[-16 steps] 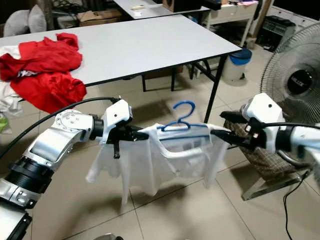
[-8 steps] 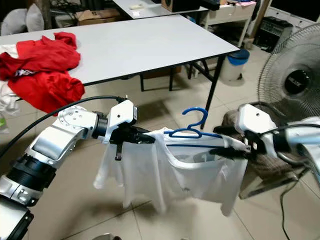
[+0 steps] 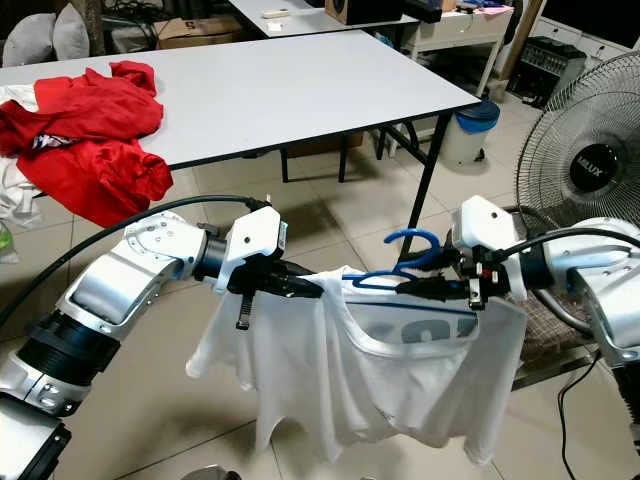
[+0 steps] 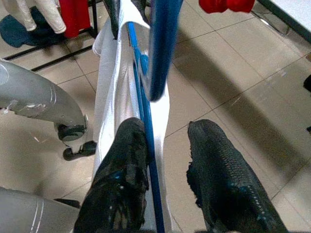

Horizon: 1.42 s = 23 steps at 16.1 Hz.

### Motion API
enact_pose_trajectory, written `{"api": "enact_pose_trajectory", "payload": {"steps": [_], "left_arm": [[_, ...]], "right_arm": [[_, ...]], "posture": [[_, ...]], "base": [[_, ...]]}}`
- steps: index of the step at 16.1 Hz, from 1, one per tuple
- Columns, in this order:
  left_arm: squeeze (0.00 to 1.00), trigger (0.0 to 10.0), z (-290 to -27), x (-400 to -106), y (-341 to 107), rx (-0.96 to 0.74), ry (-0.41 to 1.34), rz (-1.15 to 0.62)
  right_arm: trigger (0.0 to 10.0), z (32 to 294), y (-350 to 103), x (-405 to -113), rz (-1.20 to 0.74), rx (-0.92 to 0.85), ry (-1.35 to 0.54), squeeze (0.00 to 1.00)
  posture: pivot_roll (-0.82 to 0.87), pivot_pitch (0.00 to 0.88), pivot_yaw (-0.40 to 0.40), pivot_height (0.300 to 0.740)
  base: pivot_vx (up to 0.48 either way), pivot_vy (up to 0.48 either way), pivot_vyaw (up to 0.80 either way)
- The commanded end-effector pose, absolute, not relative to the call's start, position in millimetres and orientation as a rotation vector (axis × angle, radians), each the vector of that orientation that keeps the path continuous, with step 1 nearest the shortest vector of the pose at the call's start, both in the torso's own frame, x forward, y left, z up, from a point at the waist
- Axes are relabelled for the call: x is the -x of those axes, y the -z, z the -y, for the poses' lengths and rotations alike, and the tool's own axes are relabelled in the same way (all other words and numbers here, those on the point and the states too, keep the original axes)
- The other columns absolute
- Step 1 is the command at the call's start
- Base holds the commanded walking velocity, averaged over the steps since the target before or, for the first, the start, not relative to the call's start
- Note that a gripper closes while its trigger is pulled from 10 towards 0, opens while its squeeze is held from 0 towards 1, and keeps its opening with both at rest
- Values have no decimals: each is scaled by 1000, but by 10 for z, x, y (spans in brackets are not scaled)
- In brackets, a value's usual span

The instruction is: Hang hanger

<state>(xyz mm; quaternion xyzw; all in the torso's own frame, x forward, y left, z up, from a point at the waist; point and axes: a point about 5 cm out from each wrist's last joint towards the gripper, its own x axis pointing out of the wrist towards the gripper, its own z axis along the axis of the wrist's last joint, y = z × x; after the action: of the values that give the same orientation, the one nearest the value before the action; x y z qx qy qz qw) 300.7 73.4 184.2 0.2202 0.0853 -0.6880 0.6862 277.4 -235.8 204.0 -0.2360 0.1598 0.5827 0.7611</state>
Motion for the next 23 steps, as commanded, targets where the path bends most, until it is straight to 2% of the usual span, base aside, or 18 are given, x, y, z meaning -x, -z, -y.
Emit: {"api": "enact_pose_trajectory", "payload": {"steps": [1,13,14,15,16,17,20,21,23], "left_arm": [[0,0,-667,-2992,-2011,-493,1571,-116],[0,0,-726,-3072,-2055,-467,1557,-87],[0,1137,-729,-3074,-2056,-469,1557,-87],[0,10000,-729,-3080,-2056,-463,1549,-88],[271,10000,-729,-3093,-2060,-436,1543,-101],[1000,10000,-737,-3090,-2082,-395,1556,-111],[996,10000,-765,-3040,-2153,-354,1601,-62],[0,10000,-786,-3008,-2170,-331,1634,-65],[0,10000,-808,-2976,-2161,-331,1665,-64]], "right_arm": [[0,2326,-2036,-2785,-353,505,-1284,0],[0,2299,-2026,-2659,-428,334,-1395,0],[0,2301,-2029,-2660,-428,333,-1389,0],[0,2302,-2029,-2662,-427,337,-1383,0],[0,2307,-2025,-2667,-429,342,-1373,0],[0,2319,-2006,-2679,-433,359,-1345,0],[0,2363,-1929,-2697,-453,383,-1266,0],[0,2384,-1892,-2693,-471,389,-1239,0],[0,2421,-1836,-2700,-480,397,-1181,0]], "posture": [[-121,0,-13,740],[-120,0,-6,740],[-121,0,-5,740],[-121,0,-5,740],[-121,0,-5,740],[-120,0,-5,740],[-118,0,-6,740],[-119,0,-2,740],[-124,0,8,740]], "base": [[0,0,0],[0,0,0],[0,0,0],[0,0,0],[0,0,0],[0,0,0],[0,0,0],[0,0,0],[0,0,0]]}}
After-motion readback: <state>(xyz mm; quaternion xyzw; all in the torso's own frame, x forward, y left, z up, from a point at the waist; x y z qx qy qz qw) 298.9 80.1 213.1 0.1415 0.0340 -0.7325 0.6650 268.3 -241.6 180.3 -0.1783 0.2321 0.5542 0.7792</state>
